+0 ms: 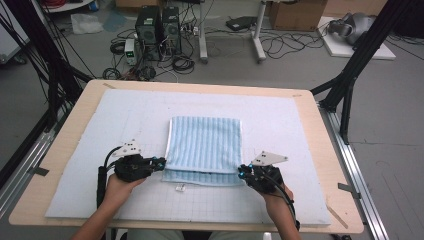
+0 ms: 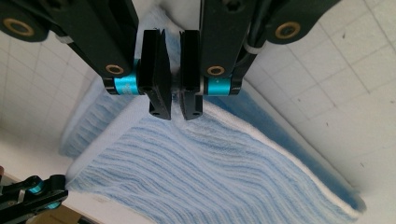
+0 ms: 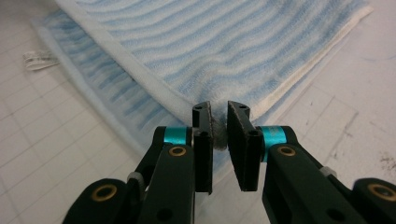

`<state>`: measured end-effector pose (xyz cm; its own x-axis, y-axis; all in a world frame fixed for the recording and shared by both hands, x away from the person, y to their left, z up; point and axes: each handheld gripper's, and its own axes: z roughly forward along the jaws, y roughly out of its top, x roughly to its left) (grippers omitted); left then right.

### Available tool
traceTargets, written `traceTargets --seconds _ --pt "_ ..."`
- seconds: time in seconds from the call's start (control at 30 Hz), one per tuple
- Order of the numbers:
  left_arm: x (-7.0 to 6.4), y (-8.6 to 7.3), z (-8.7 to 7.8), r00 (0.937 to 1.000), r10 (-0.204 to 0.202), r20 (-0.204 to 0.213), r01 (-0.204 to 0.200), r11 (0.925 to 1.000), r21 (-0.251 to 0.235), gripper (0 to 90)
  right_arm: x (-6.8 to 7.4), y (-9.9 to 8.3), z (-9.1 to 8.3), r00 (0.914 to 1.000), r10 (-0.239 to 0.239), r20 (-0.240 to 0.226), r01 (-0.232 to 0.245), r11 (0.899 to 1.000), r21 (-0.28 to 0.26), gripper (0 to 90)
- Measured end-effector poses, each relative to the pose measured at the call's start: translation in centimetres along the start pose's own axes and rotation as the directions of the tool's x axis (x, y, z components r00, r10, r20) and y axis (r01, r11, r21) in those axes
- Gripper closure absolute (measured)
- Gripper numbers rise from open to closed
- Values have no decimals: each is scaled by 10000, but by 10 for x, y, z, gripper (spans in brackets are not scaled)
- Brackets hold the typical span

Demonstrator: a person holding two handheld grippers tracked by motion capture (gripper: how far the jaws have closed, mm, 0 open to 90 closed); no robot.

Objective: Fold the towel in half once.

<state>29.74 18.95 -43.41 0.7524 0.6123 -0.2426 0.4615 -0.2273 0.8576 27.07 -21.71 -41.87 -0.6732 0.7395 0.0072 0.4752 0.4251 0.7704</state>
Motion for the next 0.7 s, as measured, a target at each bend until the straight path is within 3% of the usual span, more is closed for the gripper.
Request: traceTargets --seconds 0.5,0.6,0.7 --pt "-11 -19 -4 9998 102 156 -115 9963 851 818 15 -16 -7 9997 -152 -166 159 9989 441 801" --pt "-10 -19 -5 10000 -33 -37 37 9959 908 745 15 -18 -4 9998 -184 -48 187 9974 700 776" --pt "-7 -16 -10 9987 -236 -454 256 9987 441 606 12 -19 -4 9997 203 166 -214 9975 674 617"
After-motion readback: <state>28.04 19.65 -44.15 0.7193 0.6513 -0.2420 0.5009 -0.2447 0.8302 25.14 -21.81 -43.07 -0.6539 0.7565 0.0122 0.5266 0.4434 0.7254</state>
